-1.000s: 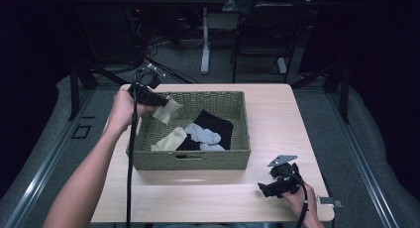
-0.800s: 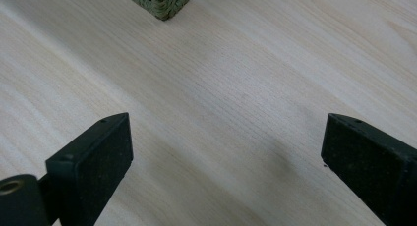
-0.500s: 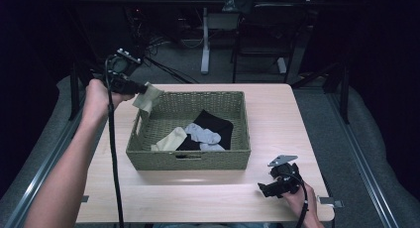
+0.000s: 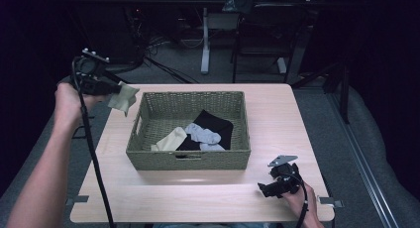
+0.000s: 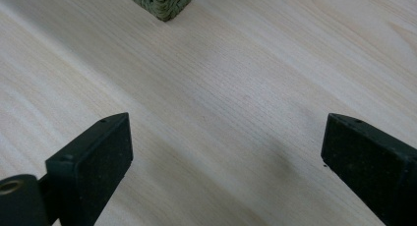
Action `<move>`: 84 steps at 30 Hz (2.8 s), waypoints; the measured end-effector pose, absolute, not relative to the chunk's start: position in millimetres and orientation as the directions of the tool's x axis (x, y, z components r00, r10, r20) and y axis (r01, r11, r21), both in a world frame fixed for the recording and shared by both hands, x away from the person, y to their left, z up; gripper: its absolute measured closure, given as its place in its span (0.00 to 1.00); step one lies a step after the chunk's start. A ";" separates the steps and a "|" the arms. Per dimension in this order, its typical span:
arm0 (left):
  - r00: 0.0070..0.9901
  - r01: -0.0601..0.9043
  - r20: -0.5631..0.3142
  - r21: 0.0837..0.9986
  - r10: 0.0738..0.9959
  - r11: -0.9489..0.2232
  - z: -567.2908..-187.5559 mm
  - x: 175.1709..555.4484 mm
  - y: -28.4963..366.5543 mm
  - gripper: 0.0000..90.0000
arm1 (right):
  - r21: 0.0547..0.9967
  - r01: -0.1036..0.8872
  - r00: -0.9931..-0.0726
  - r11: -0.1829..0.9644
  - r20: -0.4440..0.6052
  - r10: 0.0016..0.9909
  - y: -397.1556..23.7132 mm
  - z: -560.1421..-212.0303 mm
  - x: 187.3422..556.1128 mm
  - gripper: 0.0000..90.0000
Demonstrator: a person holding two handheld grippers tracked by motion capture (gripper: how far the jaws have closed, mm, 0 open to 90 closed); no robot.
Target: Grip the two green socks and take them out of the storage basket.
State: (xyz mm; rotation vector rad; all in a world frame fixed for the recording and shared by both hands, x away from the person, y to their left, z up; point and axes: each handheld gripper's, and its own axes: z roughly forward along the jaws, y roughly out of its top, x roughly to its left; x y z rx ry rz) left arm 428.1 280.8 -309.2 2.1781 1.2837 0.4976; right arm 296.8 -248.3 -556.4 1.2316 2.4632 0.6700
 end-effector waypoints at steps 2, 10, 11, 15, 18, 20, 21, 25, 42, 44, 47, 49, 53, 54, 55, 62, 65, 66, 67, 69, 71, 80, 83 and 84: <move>0.454 0.684 0.033 0.627 0.890 -0.372 -311.8 425.4 290.8 0.96 | 0.532 0.666 -0.585 0.523 -0.063 0.809 -248.2 -556.4 296.6 0.05; 0.378 0.733 0.028 0.601 0.925 -0.318 -334.4 417.1 325.2 0.96 | 0.539 0.665 -0.581 0.516 -0.061 0.812 -247.7 -556.8 296.2 0.05; 0.373 0.737 0.025 0.599 0.927 -0.313 -337.6 416.9 327.6 0.96 | 0.543 0.665 -0.579 0.513 -0.058 0.813 -247.3 -557.0 296.0 0.05; 0.364 0.763 0.009 0.570 0.931 -0.304 -357.3 416.7 338.9 0.95 | 0.543 0.665 -0.581 0.513 -0.054 0.812 -247.5 -558.3 295.7 0.05; 0.345 0.786 -0.001 0.548 0.939 -0.288 -373.6 417.1 346.0 0.95 | 0.544 0.668 -0.578 0.508 -0.051 0.815 -247.4 -557.9 295.4 0.05; 0.330 0.795 -0.015 0.544 0.944 -0.269 -382.9 417.3 348.6 0.95 | 0.543 0.668 -0.577 0.510 -0.056 0.815 -247.6 -557.8 295.2 0.05; 0.328 0.801 -0.026 0.537 0.944 -0.264 -389.3 417.8 350.2 0.95 | 0.548 0.668 -0.576 0.503 -0.047 0.816 -247.4 -557.9 294.9 0.05; 0.319 0.818 -0.048 0.518 0.946 -0.250 -407.7 420.3 350.7 0.95 | 0.550 0.667 -0.576 0.502 -0.046 0.816 -247.4 -557.8 294.7 0.05; 0.282 0.901 -0.112 0.373 0.953 -0.222 -509.6 436.4 345.4 0.94 | 0.541 0.665 -0.580 0.514 -0.059 0.812 -247.8 -557.9 295.1 0.05; 0.274 0.909 -0.118 0.356 0.955 -0.217 -519.1 437.4 346.2 0.93 | 0.538 0.667 -0.582 0.516 -0.056 0.811 -247.6 -557.8 295.1 0.05; 0.258 0.917 -0.133 0.347 0.957 -0.199 -529.4 438.3 348.6 0.91 | 0.534 0.668 -0.582 0.519 -0.059 0.811 -247.3 -557.8 295.1 0.05; 0.250 0.919 -0.140 0.347 0.958 -0.189 -533.5 438.1 349.8 0.88 | 0.535 0.668 -0.582 0.517 -0.058 0.811 -247.3 -557.8 295.1 0.05; 0.259 0.908 -0.148 0.375 0.954 -0.188 -527.4 435.2 352.8 0.67 | 0.535 0.668 -0.583 0.518 -0.056 0.810 -247.9 -557.9 295.4 0.05; 0.251 0.907 -0.143 0.381 0.957 -0.181 -522.8 433.9 353.4 0.60 | 0.534 0.668 -0.583 0.518 -0.055 0.810 -247.8 -557.9 295.4 0.05; 0.248 0.904 -0.134 0.387 0.959 -0.180 -519.5 432.9 353.8 0.51 | 0.535 0.669 -0.582 0.516 -0.056 0.811 -247.7 -558.1 295.3 0.05; 0.273 0.860 -0.103 0.471 0.957 -0.195 -472.4 423.8 350.1 0.20 | 0.536 0.668 -0.583 0.515 -0.053 0.811 -246.7 -558.1 295.2 0.05; 0.305 0.831 -0.080 0.510 0.949 -0.224 -447.6 422.1 339.8 0.17 | 0.534 0.668 -0.586 0.517 -0.050 0.809 -246.9 -558.2 295.7 0.05; 0.319 0.816 -0.066 0.526 0.945 -0.239 -438.1 422.4 334.7 0.16 | 0.535 0.668 -0.586 0.517 -0.050 0.808 -246.8 -558.1 295.7 0.05; 0.324 0.810 -0.060 0.533 0.944 -0.244 -432.8 422.7 331.1 0.15 | 0.536 0.667 -0.587 0.518 -0.050 0.808 -246.7 -558.0 295.7 0.05; 0.340 0.791 -0.034 0.551 0.940 -0.266 -419.2 425.0 320.7 0.13 | 0.537 0.666 -0.586 0.517 -0.053 0.809 -246.5 -557.9 295.3 0.05; 0.358 0.783 -0.025 0.553 0.933 -0.286 -410.4 428.0 312.7 0.11 | 0.536 0.666 -0.587 0.519 -0.052 0.808 -246.6 -557.9 295.3 0.05; 0.460 0.738 0.021 0.547 0.887 -0.396 -397.1 445.2 257.8 0.06 | 0.537 0.667 -0.589 0.516 -0.045 0.807 -247.2 -557.9 295.0 0.05; 0.485 0.729 0.024 0.540 0.874 -0.420 -401.7 452.1 239.3 0.03 | 0.543 0.664 -0.591 0.514 -0.039 0.805 -247.1 -558.0 295.0 0.05; 0.491 0.728 0.025 0.537 0.871 -0.426 -403.4 453.7 235.1 0.03 | 0.537 0.663 -0.591 0.521 -0.052 0.805 -247.7 -557.6 295.0 0.05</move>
